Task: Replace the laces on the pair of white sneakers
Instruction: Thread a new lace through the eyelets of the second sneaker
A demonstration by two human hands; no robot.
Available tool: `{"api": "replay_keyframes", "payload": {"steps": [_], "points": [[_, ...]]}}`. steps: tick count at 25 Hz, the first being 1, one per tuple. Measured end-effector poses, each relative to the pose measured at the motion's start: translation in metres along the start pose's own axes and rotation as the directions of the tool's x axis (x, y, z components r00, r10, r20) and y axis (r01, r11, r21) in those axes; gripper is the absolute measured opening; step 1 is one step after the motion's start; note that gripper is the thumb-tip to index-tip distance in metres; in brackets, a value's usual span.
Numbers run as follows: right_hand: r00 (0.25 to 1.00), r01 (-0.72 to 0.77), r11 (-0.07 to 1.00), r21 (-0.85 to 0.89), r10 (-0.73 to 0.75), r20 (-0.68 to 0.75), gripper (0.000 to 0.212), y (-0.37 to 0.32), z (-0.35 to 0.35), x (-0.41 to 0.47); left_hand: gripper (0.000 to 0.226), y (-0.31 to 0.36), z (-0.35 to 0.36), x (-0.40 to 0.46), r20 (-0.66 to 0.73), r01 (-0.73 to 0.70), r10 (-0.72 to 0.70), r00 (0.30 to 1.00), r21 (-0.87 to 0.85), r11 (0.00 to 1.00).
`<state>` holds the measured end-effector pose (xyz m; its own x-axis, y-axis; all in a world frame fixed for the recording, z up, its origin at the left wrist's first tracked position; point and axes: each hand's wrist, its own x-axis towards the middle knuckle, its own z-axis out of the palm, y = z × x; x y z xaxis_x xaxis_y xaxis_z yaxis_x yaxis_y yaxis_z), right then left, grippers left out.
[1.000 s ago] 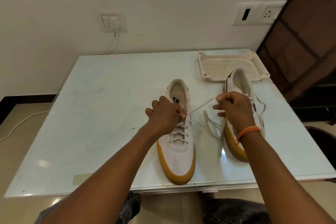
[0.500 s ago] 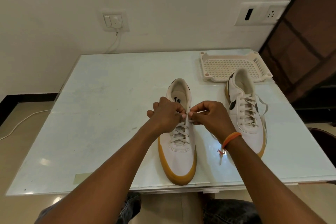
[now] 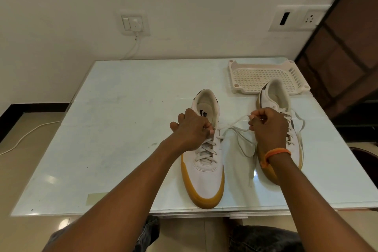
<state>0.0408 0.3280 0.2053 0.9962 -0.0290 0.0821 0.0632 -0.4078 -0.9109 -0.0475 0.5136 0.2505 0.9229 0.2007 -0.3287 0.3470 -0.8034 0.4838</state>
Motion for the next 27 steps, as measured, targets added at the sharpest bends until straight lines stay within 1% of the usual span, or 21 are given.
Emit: {"api": "replay_keyframes", "payload": {"steps": [1,2,3,4,5,6,8,9,10,12,15,17,19,20,21,23,25,27], "points": [[0.994,-0.003,1.000,0.031,0.000,0.109,0.018,-0.004,0.004,-0.004,0.009,-0.001,-0.001,0.000,-0.001,0.003,-0.003,1.000,-0.001,1.000],[0.970,-0.027,0.997,0.078,0.007,0.245,0.025,-0.009,0.008,-0.008,0.009,-0.001,-0.001,0.001,-0.003,0.003,-0.003,1.000,-0.003,1.000],[0.928,-0.050,0.993,0.110,0.006,0.372,0.026,-0.013,0.012,-0.013,0.010,-0.002,-0.002,0.001,-0.008,0.001,-0.001,1.000,-0.004,1.000],[0.893,-0.038,0.994,0.102,-0.012,0.450,0.025,-0.017,0.015,-0.018,0.010,-0.002,-0.002,0.000,-0.012,0.001,-0.001,1.000,-0.005,1.000],[0.878,0.025,0.998,0.059,-0.050,0.476,0.021,-0.018,0.019,-0.021,0.010,-0.002,-0.002,0.000,-0.017,0.003,-0.003,1.000,-0.004,1.000],[0.878,0.122,0.992,-0.007,-0.105,0.467,0.016,-0.018,0.022,-0.024,0.009,-0.001,-0.001,0.001,-0.021,0.005,-0.005,1.000,0.001,1.000],[0.870,0.320,0.935,-0.151,-0.227,0.438,0.007,-0.016,0.027,-0.027,0.008,-0.001,0.000,0.001,-0.028,0.011,-0.011,1.000,0.006,1.000],[0.864,0.367,0.913,-0.180,-0.263,0.430,0.007,-0.014,0.028,-0.027,0.008,-0.001,0.000,0.002,-0.031,0.013,-0.013,0.999,0.009,1.000],[0.869,0.367,0.915,-0.167,-0.272,0.414,0.008,-0.012,0.028,-0.025,0.007,-0.001,-0.001,0.002,-0.031,0.014,-0.014,0.999,0.015,1.000],[0.908,0.283,0.955,-0.092,-0.237,0.345,0.011,-0.010,0.022,-0.018,0.007,-0.002,-0.001,0.002,-0.030,-0.002,0.003,1.000,0.034,0.999],[0.986,0.076,0.997,0.021,-0.079,0.147,0.007,-0.007,0.006,-0.005,0.011,-0.004,-0.001,0.001,-0.042,-0.028,0.031,0.999,0.060,0.998],[1.000,-0.025,0.996,0.086,0.023,0.016,0.008,-0.005,-0.005,0.003,0.011,-0.005,-0.002,0.002,-0.039,-0.035,0.037,0.999,0.063,0.997],[0.994,-0.072,0.990,0.123,0.080,-0.069,0.009,-0.002,-0.012,0.008,0.010,-0.006,-0.003,0.003,-0.037,-0.032,0.035,0.999,0.072,0.997],[0.992,-0.098,0.986,0.136,0.108,-0.070,0.009,0.000,-0.013,0.009,0.009,-0.008,-0.004,0.004,-0.035,-0.026,0.028,0.999,0.060,0.998],[0.990,-0.129,0.980,0.151,0.137,-0.041,0.008,0.001,-0.013,0.010,0.010,-0.010,-0.006,0.007,-0.027,-0.021,0.022,0.999,0.025,0.999],[0.982,-0.187,0.970,0.155,0.179,0.068,0.009,0.003,-0.008,0.009,0.021,-0.015,-0.011,0.010,-0.018,-0.021,0.020,1.000,-0.083,0.996],[0.976,-0.194,0.969,0.155,0.175,0.131,0.012,0.004,-0.002,0.008,0.029,-0.017,-0.016,0.012,-0.045,-0.024,0.017,0.999,-0.179,0.984],[0.980,-0.171,0.964,0.203,0.146,0.132,0.013,0.001,0.000,0.007,0.030,-0.016,-0.020,0.011,-0.109,-0.037,0.012,0.994,-0.233,0.972]]}}
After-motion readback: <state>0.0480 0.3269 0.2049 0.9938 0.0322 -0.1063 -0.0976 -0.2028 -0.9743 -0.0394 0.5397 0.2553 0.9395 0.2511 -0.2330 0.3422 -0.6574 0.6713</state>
